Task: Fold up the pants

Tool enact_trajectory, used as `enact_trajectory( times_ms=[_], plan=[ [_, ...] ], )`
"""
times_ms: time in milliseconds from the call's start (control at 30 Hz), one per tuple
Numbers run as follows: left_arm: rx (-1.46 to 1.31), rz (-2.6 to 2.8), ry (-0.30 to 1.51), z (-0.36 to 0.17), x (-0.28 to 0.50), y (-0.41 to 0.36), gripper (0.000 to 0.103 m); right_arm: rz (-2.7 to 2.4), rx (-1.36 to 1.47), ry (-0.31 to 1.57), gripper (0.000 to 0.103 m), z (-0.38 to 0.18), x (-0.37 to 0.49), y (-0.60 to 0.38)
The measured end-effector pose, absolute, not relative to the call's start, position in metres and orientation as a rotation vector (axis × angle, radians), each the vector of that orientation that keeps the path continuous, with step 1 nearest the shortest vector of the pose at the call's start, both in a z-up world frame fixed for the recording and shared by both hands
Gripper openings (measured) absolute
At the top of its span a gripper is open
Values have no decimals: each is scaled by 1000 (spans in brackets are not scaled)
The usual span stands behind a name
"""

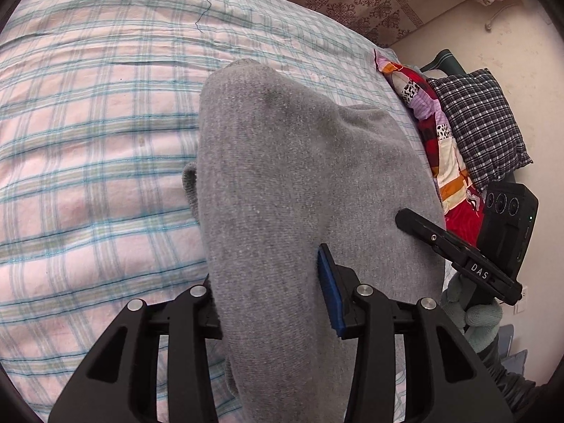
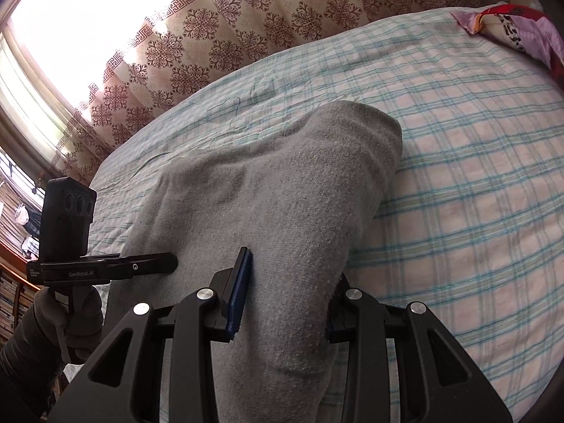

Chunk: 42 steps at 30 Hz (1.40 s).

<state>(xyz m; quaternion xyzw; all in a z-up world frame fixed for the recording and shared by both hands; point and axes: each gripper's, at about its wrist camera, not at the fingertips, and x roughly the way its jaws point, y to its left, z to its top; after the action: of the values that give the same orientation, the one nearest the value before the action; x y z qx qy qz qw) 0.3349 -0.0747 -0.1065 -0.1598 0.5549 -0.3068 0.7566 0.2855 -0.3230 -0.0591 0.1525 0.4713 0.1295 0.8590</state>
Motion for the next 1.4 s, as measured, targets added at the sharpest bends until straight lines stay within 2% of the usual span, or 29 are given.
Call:
enact_trajectory(
  times_ms=[67,233,267,567,1000,1267,1400],
  plan=[
    [-327,-642,1207,-108,332,-72,54,253,293,988,38,-59,284,-320],
    [-199,-575,1169,-98,325,-81,67,203,219,984,45,-54,278,-312],
    [-166,-559,1158,-96,323,-83,69,190,200,981,49,-53,277,-311],
    [16,-453,1079,-74,293,-84,69,90,93,938,64,-35,255,-309],
    [113,-379,1018,-75,230,-72,74,55,40,944,65,-22,203,-303],
    [156,-324,990,-86,212,-73,79,22,30,1027,66,-37,162,-307],
    [143,-301,987,-87,207,-72,79,5,46,1073,70,-53,146,-312]
  ],
)
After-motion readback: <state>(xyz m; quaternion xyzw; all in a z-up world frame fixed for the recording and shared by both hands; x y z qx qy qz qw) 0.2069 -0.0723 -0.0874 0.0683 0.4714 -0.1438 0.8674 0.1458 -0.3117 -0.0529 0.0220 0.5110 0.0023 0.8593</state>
